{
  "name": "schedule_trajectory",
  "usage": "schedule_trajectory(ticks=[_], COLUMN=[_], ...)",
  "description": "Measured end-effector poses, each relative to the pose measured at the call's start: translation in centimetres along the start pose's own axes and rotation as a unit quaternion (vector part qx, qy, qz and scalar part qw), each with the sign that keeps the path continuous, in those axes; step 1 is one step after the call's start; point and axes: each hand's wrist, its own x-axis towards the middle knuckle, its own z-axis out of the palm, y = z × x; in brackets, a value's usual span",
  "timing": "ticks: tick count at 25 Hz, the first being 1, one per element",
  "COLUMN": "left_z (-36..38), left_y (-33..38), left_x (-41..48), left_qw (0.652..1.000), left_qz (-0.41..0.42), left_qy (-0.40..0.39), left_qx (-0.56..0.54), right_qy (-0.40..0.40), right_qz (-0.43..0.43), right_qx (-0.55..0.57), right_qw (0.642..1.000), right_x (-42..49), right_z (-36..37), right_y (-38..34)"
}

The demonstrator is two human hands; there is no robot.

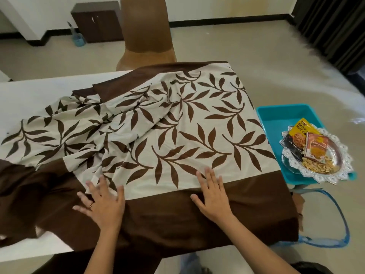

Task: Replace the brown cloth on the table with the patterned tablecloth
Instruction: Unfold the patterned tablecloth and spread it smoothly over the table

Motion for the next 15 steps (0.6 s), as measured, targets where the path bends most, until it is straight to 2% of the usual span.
schedule_trajectory(ticks=[2,5,7,9,12,15], left_z=[0.1,0.3,-0.3,-1.1,-2.1,-3.1], left_y=[-2.7,-6.1,-7.7,-9.2,-10.7,-9.9], left_x=[0.0,-0.2,0.0,0.0,-0.6,-1.3], left_qw=[0.997,0.997,0.998,0.995,0.986,0.972], left_qz=[-0.054,-0.010,-0.014,-0.065,-0.149,-0.217], left_qy=[-0.062,-0.075,-0.069,-0.072,-0.072,-0.083], left_qx=[-0.012,0.006,-0.008,-0.022,-0.031,0.009], right_qy=[-0.003,0.000,0.013,0.022,0.023,0.010], right_qz=[0.006,0.003,0.016,0.053,0.102,0.052], right_qx=[-0.017,-0.037,-0.050,-0.044,-0.041,0.012], right_qw=[1.000,0.999,0.999,0.997,0.994,0.999], right_x=[-0.7,-1.3,-1.5,-1.7,-1.3,-0.1], right_z=[1.0,0.9,0.5,0.1,0.1,0.9], right_y=[-0.3,0.8,2.1,2.6,-0.7,-7.8])
